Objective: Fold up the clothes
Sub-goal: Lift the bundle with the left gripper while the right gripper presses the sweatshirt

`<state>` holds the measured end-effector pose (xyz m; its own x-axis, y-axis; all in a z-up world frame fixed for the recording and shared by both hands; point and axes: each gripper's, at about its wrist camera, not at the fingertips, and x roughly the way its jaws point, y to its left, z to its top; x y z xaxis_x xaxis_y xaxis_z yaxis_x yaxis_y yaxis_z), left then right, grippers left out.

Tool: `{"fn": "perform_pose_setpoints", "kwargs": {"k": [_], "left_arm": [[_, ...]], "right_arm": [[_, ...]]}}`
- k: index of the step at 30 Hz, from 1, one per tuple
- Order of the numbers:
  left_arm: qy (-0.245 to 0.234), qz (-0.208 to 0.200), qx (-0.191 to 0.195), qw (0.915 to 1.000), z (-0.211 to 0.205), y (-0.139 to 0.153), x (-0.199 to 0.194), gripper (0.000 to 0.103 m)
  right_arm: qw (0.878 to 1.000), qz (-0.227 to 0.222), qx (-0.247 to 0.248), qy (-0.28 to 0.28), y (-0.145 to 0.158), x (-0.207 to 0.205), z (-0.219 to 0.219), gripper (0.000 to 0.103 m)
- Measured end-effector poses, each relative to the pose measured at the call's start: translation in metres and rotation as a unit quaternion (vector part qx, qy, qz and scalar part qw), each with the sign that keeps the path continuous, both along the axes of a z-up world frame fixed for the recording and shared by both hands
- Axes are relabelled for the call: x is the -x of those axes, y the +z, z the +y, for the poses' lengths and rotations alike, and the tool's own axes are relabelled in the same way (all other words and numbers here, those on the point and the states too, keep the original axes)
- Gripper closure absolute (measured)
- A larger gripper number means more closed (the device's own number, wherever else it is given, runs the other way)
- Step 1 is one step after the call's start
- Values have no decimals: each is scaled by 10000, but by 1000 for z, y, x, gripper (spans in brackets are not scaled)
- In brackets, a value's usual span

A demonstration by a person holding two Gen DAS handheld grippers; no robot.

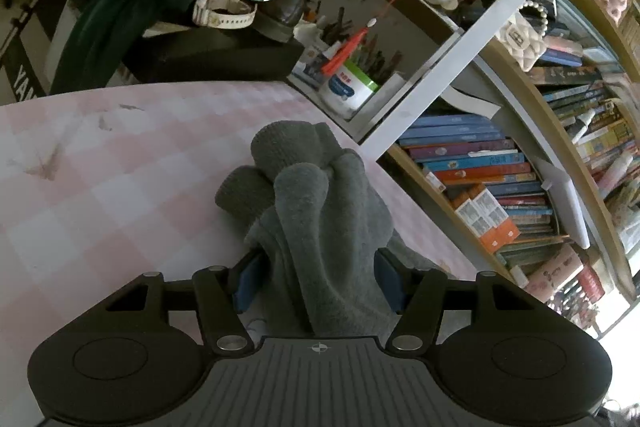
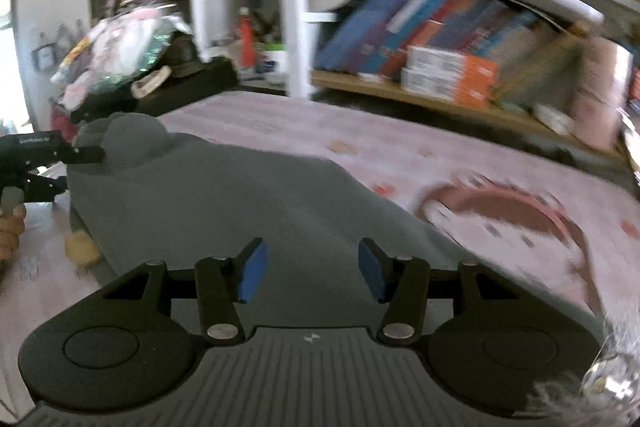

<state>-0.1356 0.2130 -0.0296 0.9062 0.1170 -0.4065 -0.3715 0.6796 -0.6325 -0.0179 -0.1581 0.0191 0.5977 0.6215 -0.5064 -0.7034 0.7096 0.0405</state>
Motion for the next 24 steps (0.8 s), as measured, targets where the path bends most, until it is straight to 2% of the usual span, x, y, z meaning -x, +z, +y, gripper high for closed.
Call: {"fn": "perform_pose_setpoints", "kwargs": {"k": [9, 13, 16, 21, 24], "left_arm": [[-86, -25, -71, 9999, -1, -1, -2, 42], [-107, -43, -74, 9999, -1, -1, -2, 42], [-106, -49, -67, 9999, 0, -1, -2, 41], [-76, -46, -53, 9999, 0, -1, -2, 41], [-39, -44, -46, 10000, 0, -1, -3, 44]], "right_arm": [[9966, -225, 228, 755, 4, -11, 104, 54], [9923, -110, 639, 1058, -7, -6, 135, 54], [9888, -5, 771, 1274, -18, 5, 139, 54], [9843, 108, 696, 1618, -17, 28, 127, 53], [9847, 11, 732, 1580, -22, 34, 128, 53]]}}
